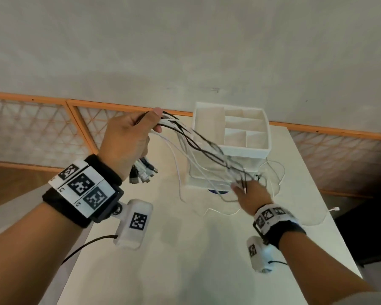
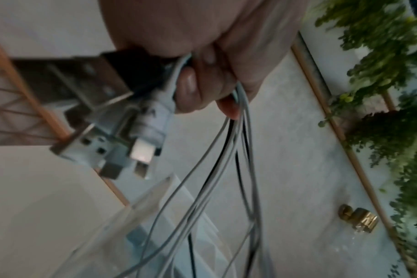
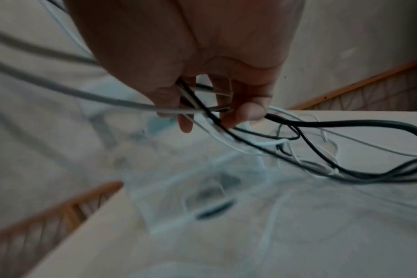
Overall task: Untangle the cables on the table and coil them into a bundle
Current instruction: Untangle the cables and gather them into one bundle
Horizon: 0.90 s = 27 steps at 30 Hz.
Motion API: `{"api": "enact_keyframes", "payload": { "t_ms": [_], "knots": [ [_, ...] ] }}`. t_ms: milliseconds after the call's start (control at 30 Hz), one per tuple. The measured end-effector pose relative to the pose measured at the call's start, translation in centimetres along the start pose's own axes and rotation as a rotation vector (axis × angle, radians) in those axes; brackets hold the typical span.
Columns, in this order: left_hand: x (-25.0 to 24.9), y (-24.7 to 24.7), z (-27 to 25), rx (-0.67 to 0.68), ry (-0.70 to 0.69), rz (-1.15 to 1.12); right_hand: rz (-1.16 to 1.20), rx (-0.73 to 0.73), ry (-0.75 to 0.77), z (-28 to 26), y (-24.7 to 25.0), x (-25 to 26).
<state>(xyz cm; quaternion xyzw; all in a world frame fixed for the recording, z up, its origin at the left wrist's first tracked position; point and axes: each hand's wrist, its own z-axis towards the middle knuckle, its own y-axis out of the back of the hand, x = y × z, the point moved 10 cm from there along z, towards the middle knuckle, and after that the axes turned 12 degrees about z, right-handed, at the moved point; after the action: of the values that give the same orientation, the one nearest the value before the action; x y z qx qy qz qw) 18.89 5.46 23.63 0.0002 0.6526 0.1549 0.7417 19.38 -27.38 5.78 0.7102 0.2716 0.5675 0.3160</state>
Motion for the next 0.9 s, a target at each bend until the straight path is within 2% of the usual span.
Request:
{"api": "enact_keyframes", "payload": {
  "t_ms": [67,167,233,267,333,433,467,533,633,733,833,900],
  "knots": [
    [1.6,0.6,0.6,-0.043,0.050,0.091,0.106,-0.181,0.055,-0.2,4.9,2.6],
    [3.7,1.2,0.7,-0.115,0.134,0.187,0.359,-0.443,0.229,-2.8,11.7,6.2],
    [4.1,1.7,0.5,-0.186,0.168,0.159,0.404,-0.592,0.282,-4.1,14.1,5.8],
    [3.9,2.1,0.5,-0.231,0.182,0.120,0.355,-0.601,0.263,-3.9,13.9,4.7],
    [2.8,3.0,0.8,-0.312,0.196,-0.005,0.135,-0.453,0.106,-2.3,10.6,0.1],
    [1.5,2.8,1.4,-0.331,0.171,-0.141,-0.151,-0.069,-0.188,-2.3,3.3,-8.0],
    [1.4,2.2,1.5,-0.297,0.150,-0.123,-0.186,0.001,-0.238,-2.9,1.7,-9.3],
    [1.9,0.5,1.6,-0.219,0.120,-0.027,-0.161,0.005,-0.262,-3.1,1.2,-9.2],
    [3.5,-1.4,1.4,-0.137,0.110,0.177,0.112,-0.153,-0.157,-2.1,4.4,-5.4],
    [4.6,-2.3,0.9,-0.096,0.104,0.307,0.368,-0.435,0.101,-2.3,10.8,-0.3],
    [5.5,-2.3,0.5,-0.098,0.125,0.332,0.437,-0.592,0.356,-3.5,14.7,2.6],
    [5.5,-1.7,0.3,-0.137,0.138,0.294,0.390,-0.622,0.381,-3.2,14.6,1.5]
  ]
}}
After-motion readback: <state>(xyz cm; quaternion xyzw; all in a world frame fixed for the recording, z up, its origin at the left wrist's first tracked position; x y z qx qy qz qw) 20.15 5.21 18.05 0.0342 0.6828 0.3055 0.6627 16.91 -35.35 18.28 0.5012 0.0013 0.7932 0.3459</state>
